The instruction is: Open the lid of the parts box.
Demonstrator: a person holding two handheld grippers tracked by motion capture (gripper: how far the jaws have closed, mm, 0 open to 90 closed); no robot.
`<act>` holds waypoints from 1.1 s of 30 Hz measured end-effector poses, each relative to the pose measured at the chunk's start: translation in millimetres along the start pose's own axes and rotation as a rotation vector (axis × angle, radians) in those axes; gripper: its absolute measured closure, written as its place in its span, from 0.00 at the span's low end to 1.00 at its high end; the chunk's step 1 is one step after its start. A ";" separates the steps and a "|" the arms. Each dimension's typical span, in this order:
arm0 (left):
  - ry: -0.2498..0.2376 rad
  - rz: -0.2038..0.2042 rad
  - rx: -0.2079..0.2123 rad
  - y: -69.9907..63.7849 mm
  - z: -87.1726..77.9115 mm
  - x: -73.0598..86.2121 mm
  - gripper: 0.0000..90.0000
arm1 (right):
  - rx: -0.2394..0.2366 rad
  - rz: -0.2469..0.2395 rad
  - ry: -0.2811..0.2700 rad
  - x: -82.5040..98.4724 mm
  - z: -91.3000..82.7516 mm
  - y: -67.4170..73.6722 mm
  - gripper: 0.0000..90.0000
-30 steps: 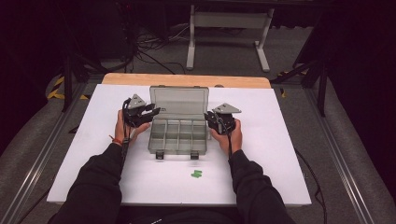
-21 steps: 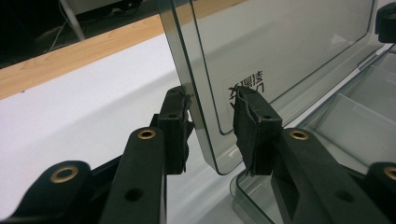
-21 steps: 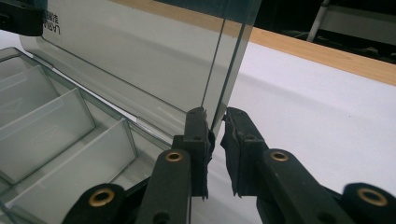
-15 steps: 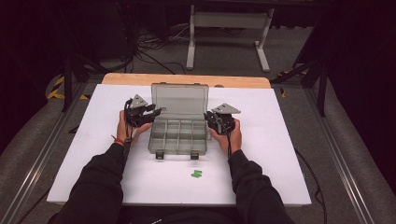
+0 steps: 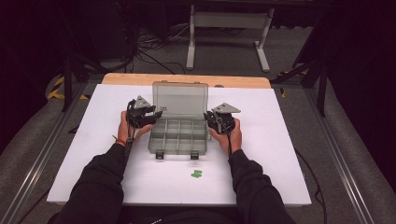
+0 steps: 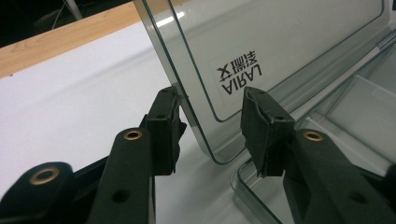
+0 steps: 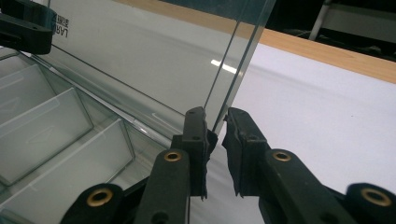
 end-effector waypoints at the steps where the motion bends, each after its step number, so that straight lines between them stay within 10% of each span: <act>1: 0.001 0.001 -0.001 0.2 -0.2 0.1 0.65 | -0.002 -0.002 0.002 -0.1 0.2 -0.2 0.86; 33: 0.025 0.058 -0.016 -1.7 -15.1 0.5 0.75 | -0.008 -0.051 0.031 -9.7 -8.6 3.1 0.81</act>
Point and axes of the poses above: each handheld gripper's, and its own axes: z roughly forward along the jaws, x roughly out of its underside, y roughly to its left, the point moved 7 cm from there along z, roughly forward along the jaws
